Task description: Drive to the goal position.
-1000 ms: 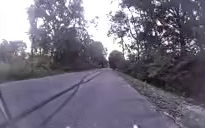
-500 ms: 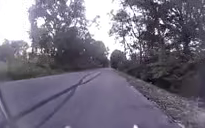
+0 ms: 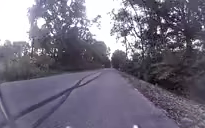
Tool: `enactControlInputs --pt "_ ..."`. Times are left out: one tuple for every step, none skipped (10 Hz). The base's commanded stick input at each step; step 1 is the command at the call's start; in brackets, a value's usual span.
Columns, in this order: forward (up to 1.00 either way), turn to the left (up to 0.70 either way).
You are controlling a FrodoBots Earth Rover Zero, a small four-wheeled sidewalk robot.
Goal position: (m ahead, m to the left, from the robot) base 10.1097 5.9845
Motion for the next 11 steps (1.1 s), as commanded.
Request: enactControlInputs --pt "0.70 0.00" --pt "0.70 0.00" --pt "0.70 0.00" --pt "0.70 0.00" --pt "0.70 0.00" --pt "0.70 0.00" --pt "0.70 0.00" --pt "0.70 0.00" --pt "0.70 0.00" --pt "0.70 0.00" --pt "0.70 0.00"
